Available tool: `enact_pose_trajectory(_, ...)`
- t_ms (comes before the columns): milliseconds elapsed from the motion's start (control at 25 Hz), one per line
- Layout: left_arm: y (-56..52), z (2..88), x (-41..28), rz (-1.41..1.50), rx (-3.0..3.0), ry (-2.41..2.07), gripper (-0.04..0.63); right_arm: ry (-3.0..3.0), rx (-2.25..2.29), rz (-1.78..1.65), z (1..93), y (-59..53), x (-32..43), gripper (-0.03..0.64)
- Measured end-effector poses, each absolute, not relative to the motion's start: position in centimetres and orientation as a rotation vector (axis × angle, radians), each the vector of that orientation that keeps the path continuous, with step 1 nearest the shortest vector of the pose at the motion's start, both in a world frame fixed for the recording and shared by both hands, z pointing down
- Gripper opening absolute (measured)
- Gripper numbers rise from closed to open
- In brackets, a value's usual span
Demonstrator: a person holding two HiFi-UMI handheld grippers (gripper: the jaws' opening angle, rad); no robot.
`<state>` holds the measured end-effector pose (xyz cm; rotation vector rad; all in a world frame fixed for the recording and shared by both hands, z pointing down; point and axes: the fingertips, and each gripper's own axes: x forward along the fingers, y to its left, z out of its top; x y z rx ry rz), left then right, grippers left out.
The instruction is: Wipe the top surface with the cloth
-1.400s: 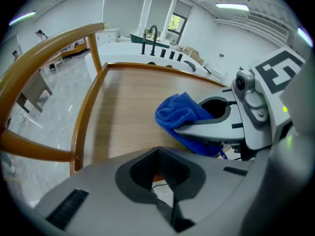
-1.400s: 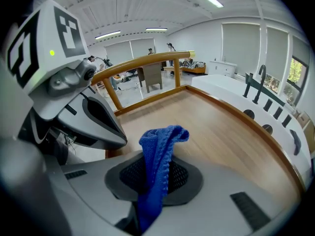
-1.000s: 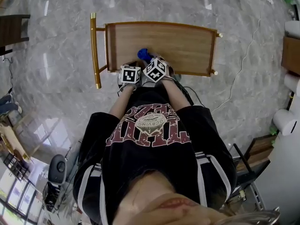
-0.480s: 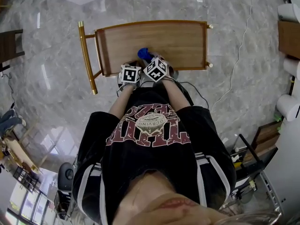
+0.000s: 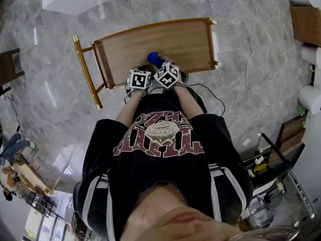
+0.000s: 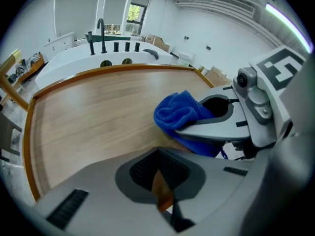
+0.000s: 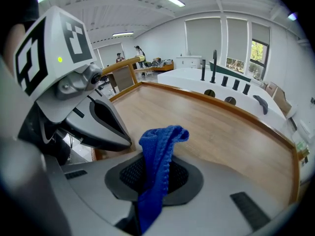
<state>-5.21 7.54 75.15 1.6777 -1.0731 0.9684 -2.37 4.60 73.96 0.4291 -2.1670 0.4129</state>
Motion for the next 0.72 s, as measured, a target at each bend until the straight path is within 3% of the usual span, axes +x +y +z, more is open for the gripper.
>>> enact_pose_trajectory(720, 6.5, 74.9, -1.9, 1.087, 1.789, -0.926, 0.049, -2.132, 0.53, 0.462, 73.7, 3.5, 1.6, 0.064)
